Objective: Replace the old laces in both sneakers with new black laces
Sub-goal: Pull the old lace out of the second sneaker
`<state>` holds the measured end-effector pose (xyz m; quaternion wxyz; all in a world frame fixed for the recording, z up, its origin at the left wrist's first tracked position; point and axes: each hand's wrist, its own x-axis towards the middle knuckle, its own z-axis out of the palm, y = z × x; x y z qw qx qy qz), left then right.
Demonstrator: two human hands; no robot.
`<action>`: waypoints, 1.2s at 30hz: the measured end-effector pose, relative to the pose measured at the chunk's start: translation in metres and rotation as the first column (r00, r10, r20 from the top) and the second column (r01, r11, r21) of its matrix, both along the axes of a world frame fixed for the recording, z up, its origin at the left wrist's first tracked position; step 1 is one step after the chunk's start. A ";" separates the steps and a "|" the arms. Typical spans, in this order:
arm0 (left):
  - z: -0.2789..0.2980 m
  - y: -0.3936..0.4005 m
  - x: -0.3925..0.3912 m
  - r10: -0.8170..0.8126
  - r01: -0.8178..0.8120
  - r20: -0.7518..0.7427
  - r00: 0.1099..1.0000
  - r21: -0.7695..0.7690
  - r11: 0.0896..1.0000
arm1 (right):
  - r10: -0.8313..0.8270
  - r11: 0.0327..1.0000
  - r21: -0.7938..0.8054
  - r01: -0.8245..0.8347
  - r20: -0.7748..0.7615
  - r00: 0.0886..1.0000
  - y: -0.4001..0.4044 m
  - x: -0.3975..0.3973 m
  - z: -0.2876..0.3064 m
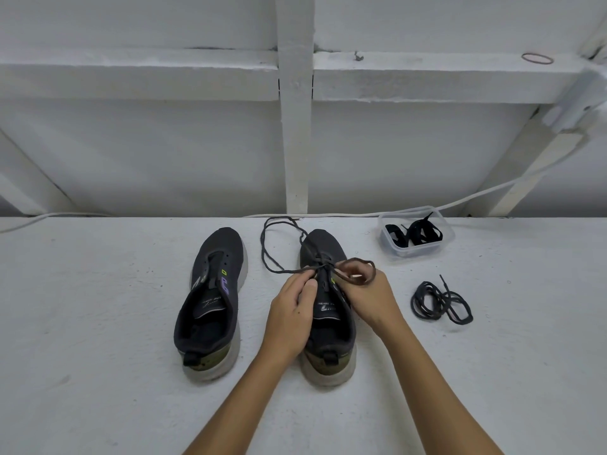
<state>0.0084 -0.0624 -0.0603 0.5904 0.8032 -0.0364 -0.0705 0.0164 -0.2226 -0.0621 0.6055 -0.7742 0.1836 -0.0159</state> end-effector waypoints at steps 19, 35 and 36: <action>-0.002 0.001 0.000 -0.002 0.002 -0.004 1.000 -0.024 1.000 | -0.020 1.000 0.000 0.020 0.016 1.000 0.003 -0.006 -0.001; 0.000 0.001 0.000 -0.010 0.010 -0.007 1.000 -0.008 1.000 | -0.250 0.959 0.146 0.244 0.021 0.968 0.002 0.004 0.007; 0.000 0.002 0.000 -0.010 0.010 -0.012 1.000 -0.009 1.000 | -0.305 0.930 0.217 0.297 0.003 0.952 0.003 0.005 0.006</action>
